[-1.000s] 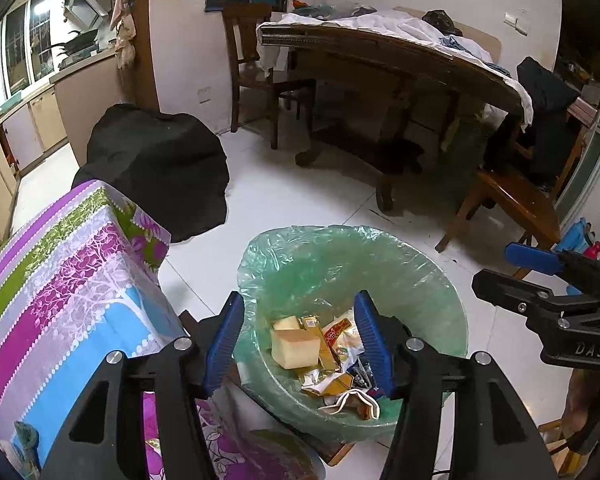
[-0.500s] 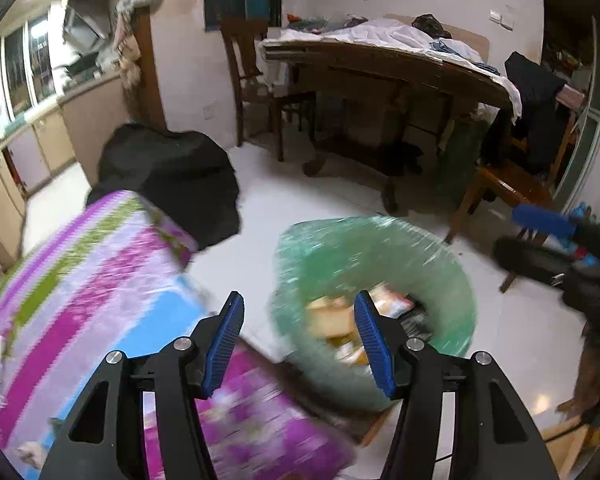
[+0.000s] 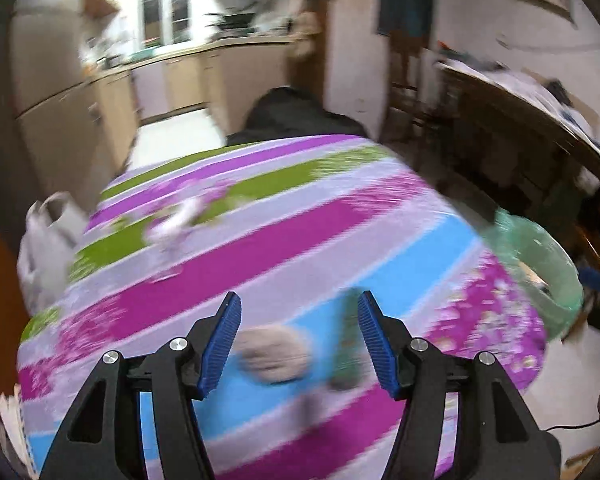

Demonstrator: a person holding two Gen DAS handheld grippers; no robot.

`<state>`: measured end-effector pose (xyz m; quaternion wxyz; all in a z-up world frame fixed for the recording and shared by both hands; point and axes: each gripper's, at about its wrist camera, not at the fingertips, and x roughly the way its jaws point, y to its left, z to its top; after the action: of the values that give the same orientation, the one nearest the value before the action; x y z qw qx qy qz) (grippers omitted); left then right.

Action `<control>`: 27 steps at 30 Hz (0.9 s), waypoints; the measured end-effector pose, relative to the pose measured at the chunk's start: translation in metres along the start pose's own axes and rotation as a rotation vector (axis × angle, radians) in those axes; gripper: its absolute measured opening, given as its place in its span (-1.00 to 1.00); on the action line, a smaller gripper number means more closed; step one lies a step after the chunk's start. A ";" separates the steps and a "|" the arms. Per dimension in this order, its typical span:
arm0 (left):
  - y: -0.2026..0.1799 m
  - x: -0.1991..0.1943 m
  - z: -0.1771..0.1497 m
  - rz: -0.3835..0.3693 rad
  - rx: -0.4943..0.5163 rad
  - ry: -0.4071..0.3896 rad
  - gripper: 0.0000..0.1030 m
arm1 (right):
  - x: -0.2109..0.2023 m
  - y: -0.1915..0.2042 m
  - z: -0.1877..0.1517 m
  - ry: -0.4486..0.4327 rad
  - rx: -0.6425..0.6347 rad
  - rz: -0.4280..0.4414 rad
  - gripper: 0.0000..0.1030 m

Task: Collect trash
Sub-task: 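Grasp the white stringed cloth with the left tool while the right tool grasps the green scrubber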

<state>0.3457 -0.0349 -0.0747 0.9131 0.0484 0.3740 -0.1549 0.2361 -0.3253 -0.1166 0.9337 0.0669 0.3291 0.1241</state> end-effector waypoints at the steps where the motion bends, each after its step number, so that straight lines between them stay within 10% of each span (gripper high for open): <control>1: 0.023 0.000 -0.003 0.021 -0.029 0.006 0.21 | 0.008 0.011 0.000 0.014 -0.022 0.016 0.74; 6: 0.091 0.014 -0.020 0.002 -0.102 0.079 0.22 | 0.040 0.043 0.006 0.062 -0.058 0.080 0.74; 15: 0.071 0.040 -0.028 -0.167 -0.053 0.075 0.33 | 0.082 0.072 0.005 0.133 -0.035 0.137 0.74; 27: 0.147 0.114 0.048 -0.036 -0.129 0.108 0.36 | 0.185 0.092 0.023 0.277 0.068 0.127 0.13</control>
<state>0.5016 0.0668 -0.1242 0.8899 -0.0089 0.4328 -0.1440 0.3728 -0.1864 -0.1904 0.8668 0.1016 0.4539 0.1799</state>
